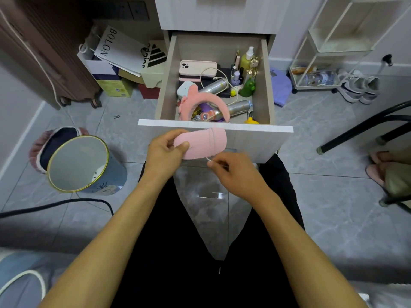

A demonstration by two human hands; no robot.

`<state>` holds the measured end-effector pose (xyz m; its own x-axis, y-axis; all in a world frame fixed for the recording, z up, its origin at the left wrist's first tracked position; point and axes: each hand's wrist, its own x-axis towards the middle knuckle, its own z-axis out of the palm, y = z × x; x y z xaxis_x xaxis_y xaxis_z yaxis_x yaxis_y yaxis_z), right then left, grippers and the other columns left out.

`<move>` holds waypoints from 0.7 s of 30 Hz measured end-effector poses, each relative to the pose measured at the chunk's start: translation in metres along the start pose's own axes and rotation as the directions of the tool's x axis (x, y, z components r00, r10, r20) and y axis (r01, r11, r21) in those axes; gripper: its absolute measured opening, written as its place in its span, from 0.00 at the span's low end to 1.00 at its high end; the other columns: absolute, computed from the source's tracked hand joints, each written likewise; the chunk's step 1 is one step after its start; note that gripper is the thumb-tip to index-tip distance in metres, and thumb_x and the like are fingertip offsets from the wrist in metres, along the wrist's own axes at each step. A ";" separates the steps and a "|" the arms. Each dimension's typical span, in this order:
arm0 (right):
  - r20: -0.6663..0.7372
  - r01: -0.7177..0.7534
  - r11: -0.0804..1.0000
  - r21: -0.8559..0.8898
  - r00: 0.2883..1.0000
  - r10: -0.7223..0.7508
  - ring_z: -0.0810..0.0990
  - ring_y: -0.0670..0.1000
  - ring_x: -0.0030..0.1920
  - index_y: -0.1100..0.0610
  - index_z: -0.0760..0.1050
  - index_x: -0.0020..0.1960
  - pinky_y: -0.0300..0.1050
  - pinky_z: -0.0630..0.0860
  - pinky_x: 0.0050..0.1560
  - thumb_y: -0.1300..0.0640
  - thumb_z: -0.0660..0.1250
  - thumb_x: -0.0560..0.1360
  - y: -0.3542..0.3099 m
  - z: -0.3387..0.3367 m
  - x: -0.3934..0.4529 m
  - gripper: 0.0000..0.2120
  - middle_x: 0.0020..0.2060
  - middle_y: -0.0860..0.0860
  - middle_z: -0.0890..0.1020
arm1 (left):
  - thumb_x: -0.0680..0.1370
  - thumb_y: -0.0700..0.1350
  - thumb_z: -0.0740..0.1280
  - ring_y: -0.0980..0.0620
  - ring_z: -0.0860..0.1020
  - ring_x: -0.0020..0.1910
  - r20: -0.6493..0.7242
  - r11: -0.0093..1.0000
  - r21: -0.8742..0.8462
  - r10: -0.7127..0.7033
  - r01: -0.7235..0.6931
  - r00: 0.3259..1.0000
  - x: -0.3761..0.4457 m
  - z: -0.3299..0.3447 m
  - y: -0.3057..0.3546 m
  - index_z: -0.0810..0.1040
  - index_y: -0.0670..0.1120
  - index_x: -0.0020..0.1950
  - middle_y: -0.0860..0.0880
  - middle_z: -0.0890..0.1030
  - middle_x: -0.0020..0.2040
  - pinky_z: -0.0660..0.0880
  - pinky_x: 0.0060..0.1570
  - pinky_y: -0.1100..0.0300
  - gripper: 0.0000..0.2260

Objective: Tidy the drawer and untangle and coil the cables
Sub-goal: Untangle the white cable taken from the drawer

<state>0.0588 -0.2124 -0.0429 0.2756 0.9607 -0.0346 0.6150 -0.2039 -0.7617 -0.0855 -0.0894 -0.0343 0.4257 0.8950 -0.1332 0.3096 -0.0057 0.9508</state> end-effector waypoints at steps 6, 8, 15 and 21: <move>0.054 0.064 0.980 -0.186 0.997 -0.055 0.77 0.49 0.37 0.56 0.80 0.41 0.45 0.73 0.39 0.49 0.71 0.74 -0.012 -0.030 0.023 0.10 0.36 0.49 0.82 | 0.75 0.36 0.70 0.52 0.78 0.50 0.172 0.934 0.334 0.075 -0.129 0.982 -0.005 -0.002 0.008 0.83 0.49 0.53 0.52 0.81 0.51 0.72 0.54 0.63 0.11; 0.072 0.019 0.986 -0.165 0.997 -0.007 0.75 0.45 0.35 0.55 0.79 0.38 0.43 0.70 0.37 0.48 0.75 0.70 -0.012 -0.039 0.031 0.11 0.32 0.45 0.79 | 0.75 0.35 0.70 0.53 0.79 0.49 0.256 0.940 0.316 0.046 -0.129 0.965 -0.006 -0.007 0.010 0.82 0.50 0.52 0.52 0.82 0.50 0.74 0.51 0.65 0.12; 0.107 -0.146 0.920 0.363 0.988 0.114 0.74 0.43 0.29 0.56 0.81 0.36 0.37 0.73 0.34 0.56 0.77 0.69 0.000 -0.052 0.040 0.07 0.29 0.50 0.80 | 0.77 0.31 0.66 0.50 0.82 0.48 0.419 0.973 -0.025 -0.199 0.231 0.886 -0.005 -0.023 0.013 0.82 0.46 0.53 0.48 0.85 0.46 0.81 0.44 0.57 0.13; 0.057 -0.289 0.813 0.505 0.951 0.303 0.72 0.45 0.29 0.51 0.82 0.39 0.40 0.72 0.33 0.66 0.68 0.75 0.019 -0.025 0.033 0.13 0.28 0.48 0.78 | 0.79 0.33 0.62 0.51 0.84 0.45 0.402 0.776 -0.438 -0.281 0.453 0.871 -0.006 -0.007 0.017 0.80 0.43 0.58 0.47 0.85 0.49 0.80 0.39 0.59 0.12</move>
<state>0.0982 -0.1895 -0.0419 0.4066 0.8629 -0.3000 0.0473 -0.3478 -0.9364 -0.0886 -0.0918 -0.0151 0.6257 0.6020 -0.4960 0.0604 0.5965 0.8003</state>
